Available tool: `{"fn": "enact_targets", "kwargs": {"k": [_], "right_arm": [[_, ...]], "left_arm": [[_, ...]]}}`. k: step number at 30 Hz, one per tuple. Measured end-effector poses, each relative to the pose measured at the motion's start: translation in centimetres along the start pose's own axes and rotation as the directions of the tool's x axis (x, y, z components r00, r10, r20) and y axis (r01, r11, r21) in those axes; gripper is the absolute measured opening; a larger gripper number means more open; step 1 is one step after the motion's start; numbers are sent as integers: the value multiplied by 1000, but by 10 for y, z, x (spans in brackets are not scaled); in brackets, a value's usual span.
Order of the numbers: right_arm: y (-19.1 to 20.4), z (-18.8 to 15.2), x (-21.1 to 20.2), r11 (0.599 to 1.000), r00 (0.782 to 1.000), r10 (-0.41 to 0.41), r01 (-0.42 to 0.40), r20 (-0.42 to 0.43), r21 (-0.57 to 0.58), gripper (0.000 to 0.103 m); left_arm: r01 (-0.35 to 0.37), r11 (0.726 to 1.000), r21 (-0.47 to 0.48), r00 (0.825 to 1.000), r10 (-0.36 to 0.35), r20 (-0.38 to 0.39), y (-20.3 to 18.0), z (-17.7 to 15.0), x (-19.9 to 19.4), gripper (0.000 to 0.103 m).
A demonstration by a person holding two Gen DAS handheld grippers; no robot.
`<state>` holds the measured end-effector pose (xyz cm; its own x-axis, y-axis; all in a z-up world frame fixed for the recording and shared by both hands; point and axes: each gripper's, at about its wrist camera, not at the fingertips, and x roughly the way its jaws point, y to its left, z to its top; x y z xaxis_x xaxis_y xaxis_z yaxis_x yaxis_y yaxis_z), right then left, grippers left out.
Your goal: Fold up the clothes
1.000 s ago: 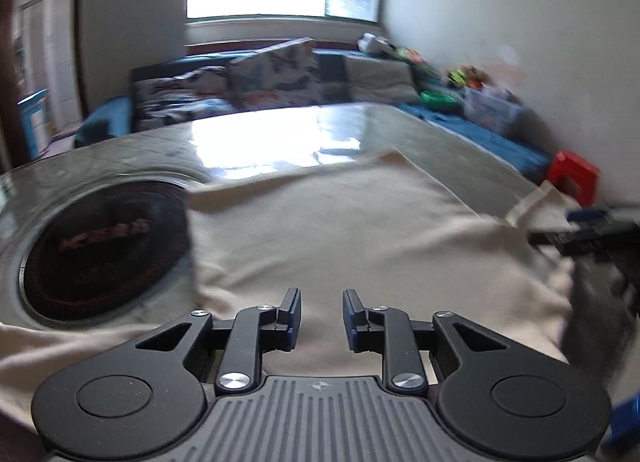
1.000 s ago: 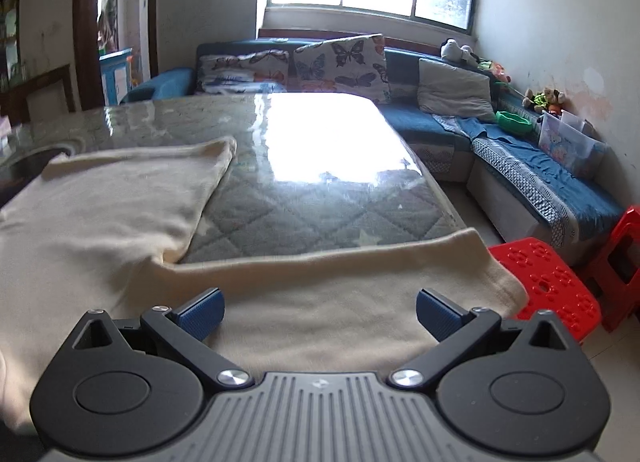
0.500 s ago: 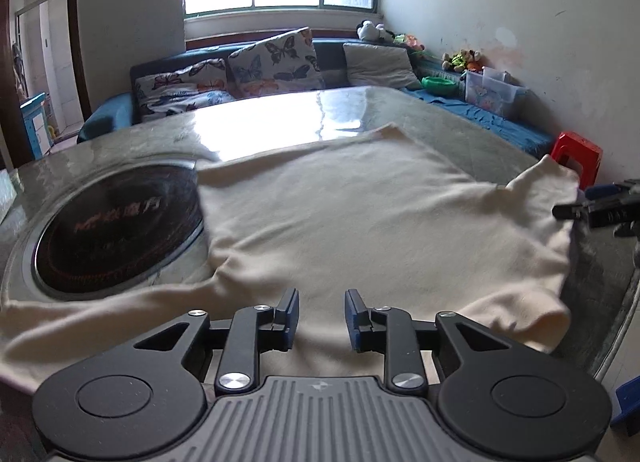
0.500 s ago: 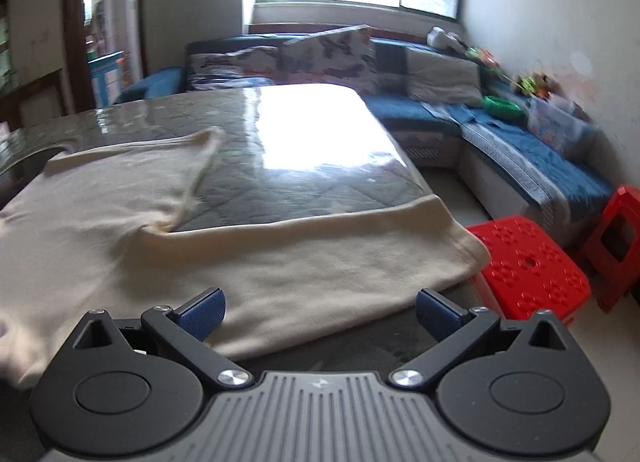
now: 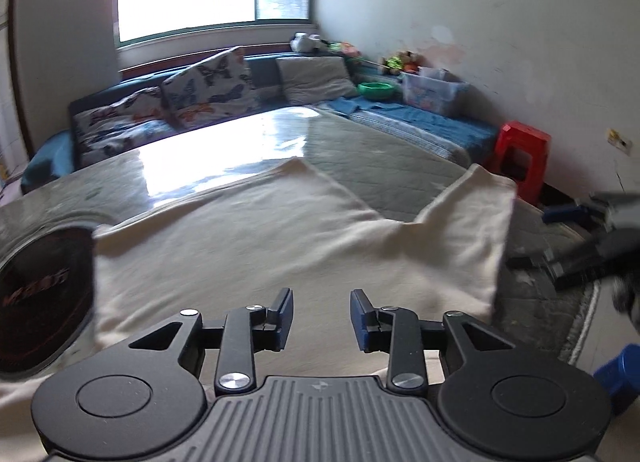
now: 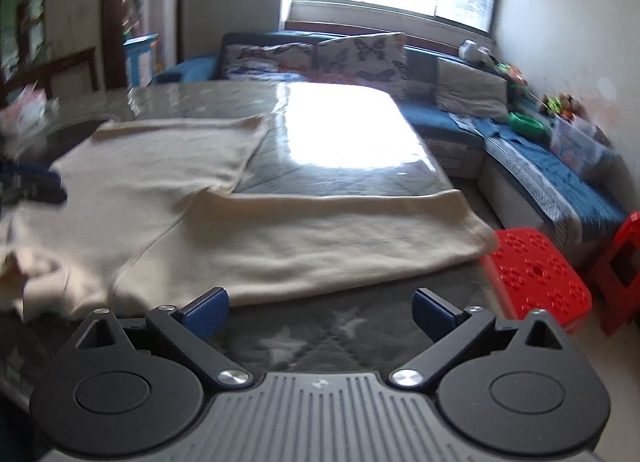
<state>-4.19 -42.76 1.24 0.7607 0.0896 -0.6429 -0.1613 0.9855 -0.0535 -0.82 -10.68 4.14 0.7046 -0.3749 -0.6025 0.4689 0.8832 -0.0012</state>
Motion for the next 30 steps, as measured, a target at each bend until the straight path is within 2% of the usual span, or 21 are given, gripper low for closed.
{"fn": "enact_targets", "kwargs": {"k": [3, 5, 9, 14, 20, 22, 24, 30], "right_arm": [[-26, 9, 6, 996, 999, -44, 42, 15, 77, 93], [-42, 14, 12, 989, 998, -66, 63, 18, 132, 90], [-80, 25, 33, 958, 992, -124, 119, 5, 260, 79], [-111, 26, 55, 926, 986, -163, 162, -25, 342, 60], [-117, 22, 65, 907, 983, -181, 177, -26, 381, 39], [-119, 22, 63, 905, 983, -181, 173, -15, 388, 19], [-121, 23, 59, 907, 982, -189, 175, -3, 384, 10], [-126, 31, 39, 911, 976, -210, 172, 62, 374, 6]], "left_arm": [[31, 999, 24, 999, -31, -12, -16, 0, 8, 34], [45, 999, 25, 999, -44, -16, -24, -1, 9, 38], [55, 998, 36, 998, -55, -14, -32, -4, 8, 42], [42, 999, 34, 999, -42, -22, -30, -4, 6, 46], [39, 999, 35, 999, -38, -29, -30, -2, 9, 47], [40, 998, 40, 999, -38, -29, -31, -1, 11, 47], [40, 998, 42, 999, -38, -28, -32, 0, 13, 48], [51, 997, 59, 998, -50, -25, -39, 3, 19, 51]]}}
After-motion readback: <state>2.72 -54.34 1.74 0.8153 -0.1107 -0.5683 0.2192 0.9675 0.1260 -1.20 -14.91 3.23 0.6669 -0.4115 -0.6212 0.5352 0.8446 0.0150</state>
